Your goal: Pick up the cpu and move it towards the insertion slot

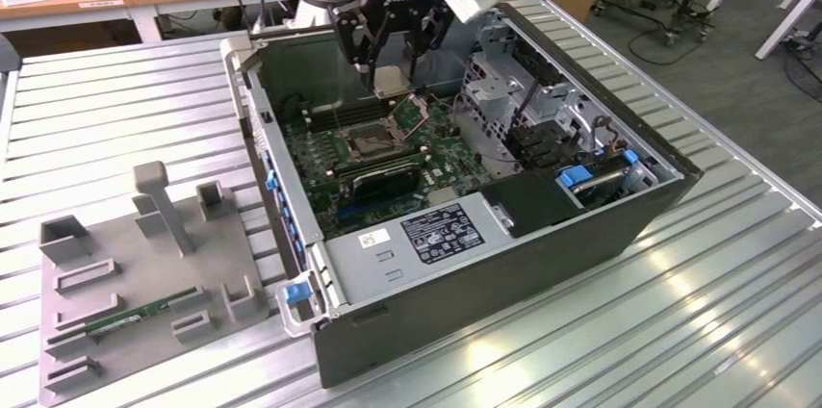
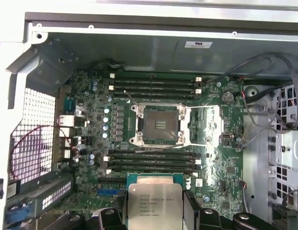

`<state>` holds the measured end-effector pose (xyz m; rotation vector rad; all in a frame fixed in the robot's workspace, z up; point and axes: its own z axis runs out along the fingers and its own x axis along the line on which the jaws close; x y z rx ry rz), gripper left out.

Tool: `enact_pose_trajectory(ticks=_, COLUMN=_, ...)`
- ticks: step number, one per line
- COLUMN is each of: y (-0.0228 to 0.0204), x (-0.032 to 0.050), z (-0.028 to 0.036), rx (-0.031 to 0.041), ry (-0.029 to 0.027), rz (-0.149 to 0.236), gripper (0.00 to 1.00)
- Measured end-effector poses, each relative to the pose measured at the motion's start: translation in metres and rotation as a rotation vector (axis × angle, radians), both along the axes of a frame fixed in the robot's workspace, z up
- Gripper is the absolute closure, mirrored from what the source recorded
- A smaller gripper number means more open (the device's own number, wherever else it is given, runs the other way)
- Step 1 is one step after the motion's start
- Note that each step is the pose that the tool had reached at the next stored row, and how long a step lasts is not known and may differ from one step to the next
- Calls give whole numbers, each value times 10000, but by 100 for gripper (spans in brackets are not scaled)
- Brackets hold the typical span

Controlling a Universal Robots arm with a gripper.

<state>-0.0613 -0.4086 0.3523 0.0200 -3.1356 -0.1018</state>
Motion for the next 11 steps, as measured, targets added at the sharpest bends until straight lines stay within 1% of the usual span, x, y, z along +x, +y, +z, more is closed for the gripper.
enact_pose_trajectory(ticks=5, y=68, x=12, z=-67, rx=-1, ry=5, rz=-110, gripper=45)
enact_pose_trajectory(ticks=11, y=138, x=25, z=-156, rx=-1, ry=9, rz=-254, gripper=45)
